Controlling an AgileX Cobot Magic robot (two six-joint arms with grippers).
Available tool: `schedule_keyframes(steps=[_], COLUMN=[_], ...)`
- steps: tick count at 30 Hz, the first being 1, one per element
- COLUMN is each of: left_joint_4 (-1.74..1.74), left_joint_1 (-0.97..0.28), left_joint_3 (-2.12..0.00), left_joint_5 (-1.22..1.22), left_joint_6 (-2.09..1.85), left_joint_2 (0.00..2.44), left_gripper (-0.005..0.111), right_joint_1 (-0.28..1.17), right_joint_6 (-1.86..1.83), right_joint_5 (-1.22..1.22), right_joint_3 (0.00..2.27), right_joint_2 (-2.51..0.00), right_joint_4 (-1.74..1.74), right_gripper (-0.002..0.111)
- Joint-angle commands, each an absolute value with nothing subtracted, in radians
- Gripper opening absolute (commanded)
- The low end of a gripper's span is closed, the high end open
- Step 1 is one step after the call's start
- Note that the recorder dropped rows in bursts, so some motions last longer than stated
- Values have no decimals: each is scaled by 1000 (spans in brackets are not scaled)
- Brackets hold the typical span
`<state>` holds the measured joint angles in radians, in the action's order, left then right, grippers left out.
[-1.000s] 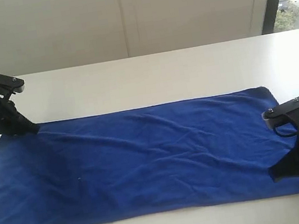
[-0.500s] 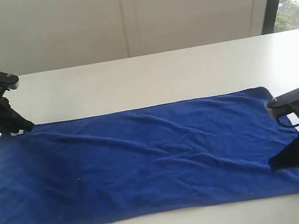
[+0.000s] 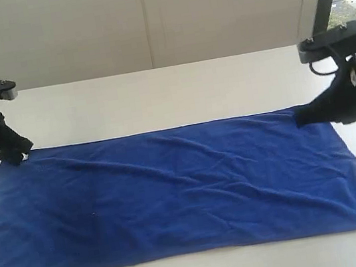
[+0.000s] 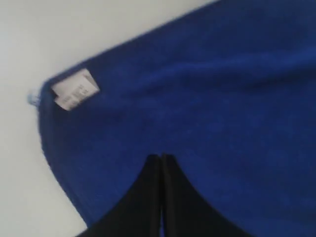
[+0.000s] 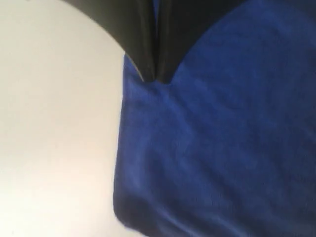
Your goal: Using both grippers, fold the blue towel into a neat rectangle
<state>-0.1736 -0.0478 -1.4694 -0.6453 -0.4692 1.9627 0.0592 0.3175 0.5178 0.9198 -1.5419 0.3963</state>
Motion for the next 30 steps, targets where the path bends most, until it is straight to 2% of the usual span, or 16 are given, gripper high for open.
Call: schedule_keyframes(steps=[1,8,17,30], left_joint_4=[-247,-268,-291,-307], left_joint_1=[-47,-47,-54,-73], left_joint_3=[-1412,-1198,-938,-855], left_joint_5=[-769,-658,-517,-450], left_joint_6=[-522,-527,-527,-515], left_joint_2=[1908,1755,1659,1652], left_gripper=[0,0,0,0], right_joint_1=[34,-62,-103,-103], right_joint_6=[209,-110,-181,-186], right_joint_5=[627,663,681,585], right_joint_3=[1117,1312,1462,1505], right_joint_2=[-1686,-1849,-2045,-2162], right_joint_4=[386,104,69,56], right_gripper=[0,0,0,0])
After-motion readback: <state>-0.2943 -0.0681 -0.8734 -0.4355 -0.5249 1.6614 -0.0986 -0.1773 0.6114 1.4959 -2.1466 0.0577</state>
